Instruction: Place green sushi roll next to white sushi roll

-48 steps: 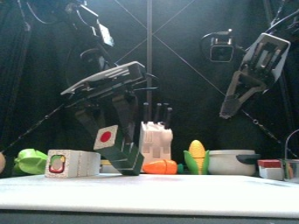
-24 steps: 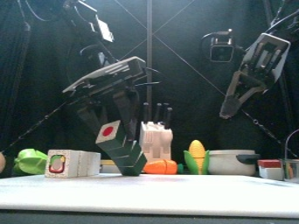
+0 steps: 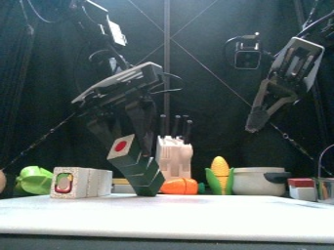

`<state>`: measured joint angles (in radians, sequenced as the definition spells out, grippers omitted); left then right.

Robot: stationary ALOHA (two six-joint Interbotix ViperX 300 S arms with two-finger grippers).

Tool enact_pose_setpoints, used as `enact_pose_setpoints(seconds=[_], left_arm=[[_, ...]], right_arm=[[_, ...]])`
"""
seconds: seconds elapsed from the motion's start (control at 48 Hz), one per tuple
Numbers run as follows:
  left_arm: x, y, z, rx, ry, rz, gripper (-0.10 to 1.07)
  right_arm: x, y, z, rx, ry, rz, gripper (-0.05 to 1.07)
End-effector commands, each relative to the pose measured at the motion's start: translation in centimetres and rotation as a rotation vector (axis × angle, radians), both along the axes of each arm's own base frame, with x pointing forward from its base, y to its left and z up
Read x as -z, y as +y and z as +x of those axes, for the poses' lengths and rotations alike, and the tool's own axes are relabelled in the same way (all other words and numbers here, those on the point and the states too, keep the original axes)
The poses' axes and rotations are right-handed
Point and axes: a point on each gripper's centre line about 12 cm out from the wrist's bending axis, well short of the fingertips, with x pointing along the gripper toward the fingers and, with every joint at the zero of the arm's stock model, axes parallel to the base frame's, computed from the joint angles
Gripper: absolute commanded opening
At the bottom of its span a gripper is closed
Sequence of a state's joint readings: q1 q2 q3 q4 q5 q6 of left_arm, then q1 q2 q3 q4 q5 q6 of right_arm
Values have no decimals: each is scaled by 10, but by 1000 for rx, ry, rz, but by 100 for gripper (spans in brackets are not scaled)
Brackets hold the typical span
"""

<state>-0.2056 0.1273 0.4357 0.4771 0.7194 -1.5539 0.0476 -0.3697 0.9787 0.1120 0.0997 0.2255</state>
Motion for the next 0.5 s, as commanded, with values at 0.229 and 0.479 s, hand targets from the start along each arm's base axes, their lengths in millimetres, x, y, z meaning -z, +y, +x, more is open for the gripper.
enact_pose_setpoints(seconds=[0.229,0.479], left_arm=[[-17,-1,4,-13,-31,-63,85],[-6,1,4,-52,14,-140,100]], right_arm=[[-13,0,6,-7,-31,-9,1],[-11,1,6,-12,-27,-12,1]])
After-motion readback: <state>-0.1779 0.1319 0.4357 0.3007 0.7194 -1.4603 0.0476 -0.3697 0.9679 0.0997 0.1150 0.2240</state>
